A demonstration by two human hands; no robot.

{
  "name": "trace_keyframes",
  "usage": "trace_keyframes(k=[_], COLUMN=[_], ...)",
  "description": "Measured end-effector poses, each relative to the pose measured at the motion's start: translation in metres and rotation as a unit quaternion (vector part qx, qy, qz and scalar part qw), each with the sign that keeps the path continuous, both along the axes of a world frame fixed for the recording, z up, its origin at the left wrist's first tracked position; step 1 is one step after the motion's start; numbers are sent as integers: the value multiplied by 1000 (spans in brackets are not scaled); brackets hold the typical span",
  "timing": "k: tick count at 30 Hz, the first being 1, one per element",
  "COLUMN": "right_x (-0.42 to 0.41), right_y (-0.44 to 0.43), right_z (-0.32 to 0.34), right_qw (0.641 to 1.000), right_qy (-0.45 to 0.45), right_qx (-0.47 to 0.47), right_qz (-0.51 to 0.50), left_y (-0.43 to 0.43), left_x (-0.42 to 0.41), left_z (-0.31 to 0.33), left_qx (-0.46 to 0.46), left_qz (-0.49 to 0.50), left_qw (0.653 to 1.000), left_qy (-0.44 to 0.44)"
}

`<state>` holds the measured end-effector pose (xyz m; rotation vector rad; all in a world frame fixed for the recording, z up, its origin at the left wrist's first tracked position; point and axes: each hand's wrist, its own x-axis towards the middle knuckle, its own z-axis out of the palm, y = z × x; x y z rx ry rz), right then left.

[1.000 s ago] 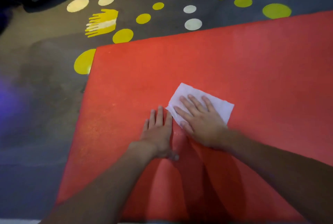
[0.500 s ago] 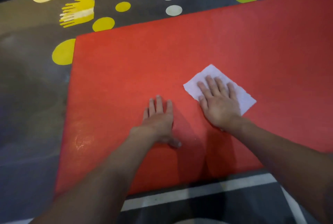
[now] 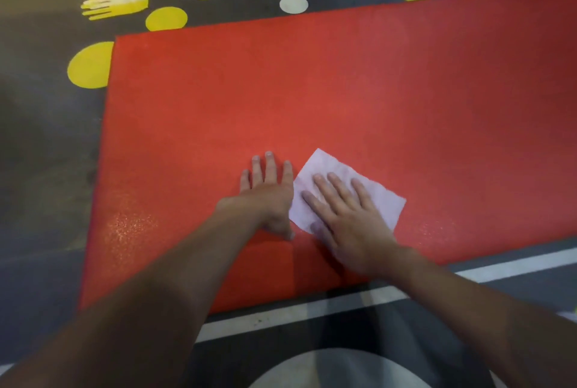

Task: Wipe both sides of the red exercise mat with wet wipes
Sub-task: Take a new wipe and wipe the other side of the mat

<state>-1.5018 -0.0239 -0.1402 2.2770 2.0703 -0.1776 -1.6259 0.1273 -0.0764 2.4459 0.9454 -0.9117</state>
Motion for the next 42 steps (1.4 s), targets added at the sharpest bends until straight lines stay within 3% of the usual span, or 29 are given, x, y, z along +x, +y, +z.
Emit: trace_keyframes(k=[2,5,6,8,10,11,14,16,18,21,22,25,26,28,30,31,34,35,39,40,42], right_x=[27,-1,-24,-55,-36,-21,-17,-56,-92,-59,-46,-58,-77,-99,-66,-49,-42,-58,-61,-45,-30], right_y=[-6,-10,-11,-20,-31,-34,-37,-34,-35,-31,-27,-16,-13,-15,-4,5,27,30,31,38,53], right_z=[4,0,-3,-4,-4,-3,2,-2,-5,-5,-2,0,0,-4,-5,-3,0,-1,0,1,2], right_qw=[999,972,972,991,1000,1000,982,979,995,993,995,991,992,998,989,992,989,986,995,995,998], right_qy=[-7,-3,3,19,5,-4,3,16,43,12,2,30,38,38,24,18,22,23,36,26,13], right_qx=[7,39,42,37,20,18,43,59,59,43,45,63,57,40,33,37,64,61,26,33,44], right_qz=[-32,-232,-231,-126,-3,13,-182,-194,-65,110,93,-111,-110,30,142,120,-131,-151,86,88,-45], left_y=[6,6,5,6,14,18,20,20,23,31,33,33,33,34,38,41,48,49,56,58,60], left_x=[-5,-8,-7,-6,-12,-16,-29,-29,-27,-32,-36,-39,-38,-36,-39,-42,-47,-46,-42,-43,-45], left_z=[-1,-4,-4,-1,-1,-1,-3,-2,1,4,3,1,1,2,4,5,7,7,9,9,7], left_qx=[-12,-8,-4,-7,-3,7,32,23,20,27,35,60,67,71,71,70,73,77,66,58,55], left_qz=[-8,-15,-17,-11,7,27,116,129,133,134,128,119,119,120,116,112,109,111,140,146,148], left_qw=[1000,1000,1000,1000,999,999,992,991,990,990,990,989,989,988,988,988,987,986,981,980,980], left_qy=[10,10,10,-1,-33,-47,-35,-22,-30,-46,-50,-58,-60,-69,-77,-81,-89,-95,-115,-118,-122])
